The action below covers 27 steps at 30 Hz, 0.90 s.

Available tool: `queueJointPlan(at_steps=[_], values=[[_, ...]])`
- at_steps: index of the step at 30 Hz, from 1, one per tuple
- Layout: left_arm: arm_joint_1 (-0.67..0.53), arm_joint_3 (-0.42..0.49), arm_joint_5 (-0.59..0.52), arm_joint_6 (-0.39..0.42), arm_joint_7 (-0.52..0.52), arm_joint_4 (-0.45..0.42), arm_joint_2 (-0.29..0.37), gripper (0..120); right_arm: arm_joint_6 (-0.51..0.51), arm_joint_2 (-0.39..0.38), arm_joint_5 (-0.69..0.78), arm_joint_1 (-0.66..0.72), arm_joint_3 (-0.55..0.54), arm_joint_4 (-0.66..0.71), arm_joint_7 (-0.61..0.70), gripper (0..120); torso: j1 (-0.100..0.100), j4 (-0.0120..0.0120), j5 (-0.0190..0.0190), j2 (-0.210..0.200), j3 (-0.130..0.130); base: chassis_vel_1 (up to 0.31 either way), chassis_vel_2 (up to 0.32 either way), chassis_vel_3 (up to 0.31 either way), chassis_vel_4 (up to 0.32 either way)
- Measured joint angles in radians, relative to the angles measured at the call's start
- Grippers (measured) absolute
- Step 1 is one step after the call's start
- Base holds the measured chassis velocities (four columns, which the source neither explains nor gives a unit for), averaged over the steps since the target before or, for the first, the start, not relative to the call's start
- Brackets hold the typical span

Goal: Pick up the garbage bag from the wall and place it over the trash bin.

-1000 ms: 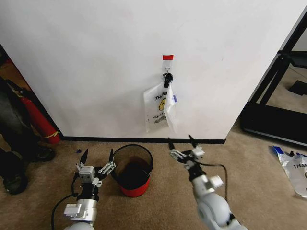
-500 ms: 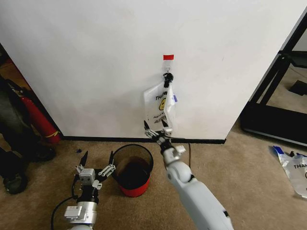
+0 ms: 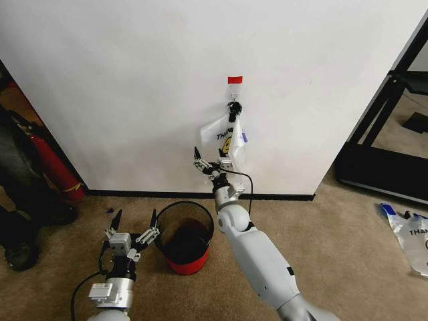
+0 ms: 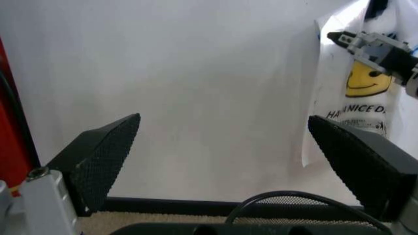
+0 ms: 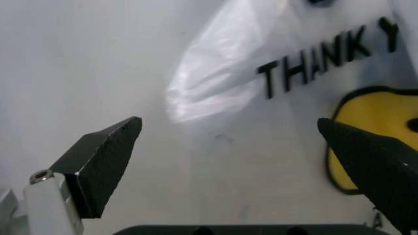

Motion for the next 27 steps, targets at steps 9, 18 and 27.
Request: queueJointPlan(at_steps=[9, 18, 27], values=[[-0.002, 0.000, -0.011, -0.013, 0.003, 0.011, 0.001, 100, -0.019, -0.043, 0.046, 0.026, 0.022, 0.039, 0.010, 100, 0.000, 0.0000, 0.0002, 0.000, 0.000, 0.000, 0.000, 0.000, 0.000], [0.000, 0.001, -0.010, -0.019, 0.004, 0.017, -0.005, 100, -0.041, -0.078, 0.120, 0.041, 0.031, 0.084, 0.006, 100, 0.000, 0.0001, 0.0001, 0.000, 0.000, 0.000, 0.000, 0.000, 0.000], [0.006, -0.002, -0.006, -0.022, 0.004, 0.017, -0.007, 100, -0.087, -0.090, 0.349, 0.089, 0.037, 0.070, -0.078, 100, 0.000, 0.0002, 0.0001, 0.000, 0.000, 0.000, 0.000, 0.000, 0.000]])
